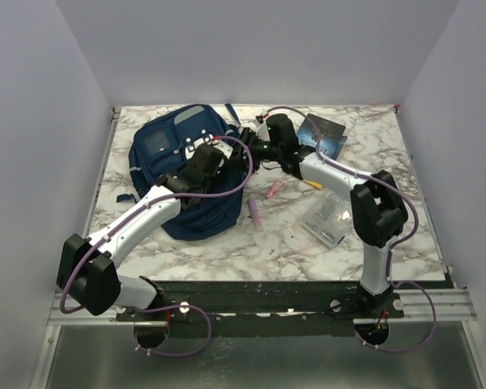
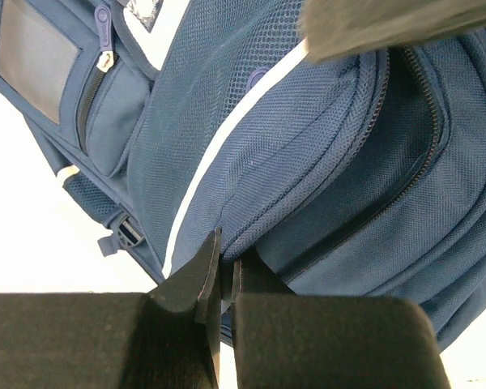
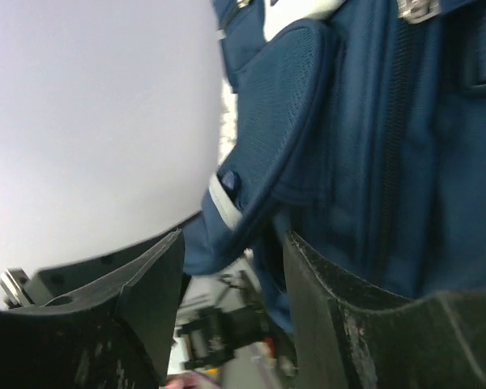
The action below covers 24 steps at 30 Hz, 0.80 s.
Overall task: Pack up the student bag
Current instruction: Unzip the student bag at the center of the board, then pick up the stationery from the center of the board.
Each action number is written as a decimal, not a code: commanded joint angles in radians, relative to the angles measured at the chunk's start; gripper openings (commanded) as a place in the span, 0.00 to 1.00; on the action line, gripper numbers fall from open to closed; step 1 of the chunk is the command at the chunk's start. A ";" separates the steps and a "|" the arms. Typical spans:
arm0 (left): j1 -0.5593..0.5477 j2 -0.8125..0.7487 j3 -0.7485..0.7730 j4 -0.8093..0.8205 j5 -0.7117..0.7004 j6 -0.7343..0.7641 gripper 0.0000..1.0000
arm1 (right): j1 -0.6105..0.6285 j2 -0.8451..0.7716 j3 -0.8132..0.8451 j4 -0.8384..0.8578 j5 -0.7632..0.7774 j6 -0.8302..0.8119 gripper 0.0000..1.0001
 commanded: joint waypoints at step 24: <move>0.181 0.100 0.179 -0.167 0.332 -0.274 0.00 | 0.257 -0.212 -0.456 -0.280 1.034 -0.600 0.71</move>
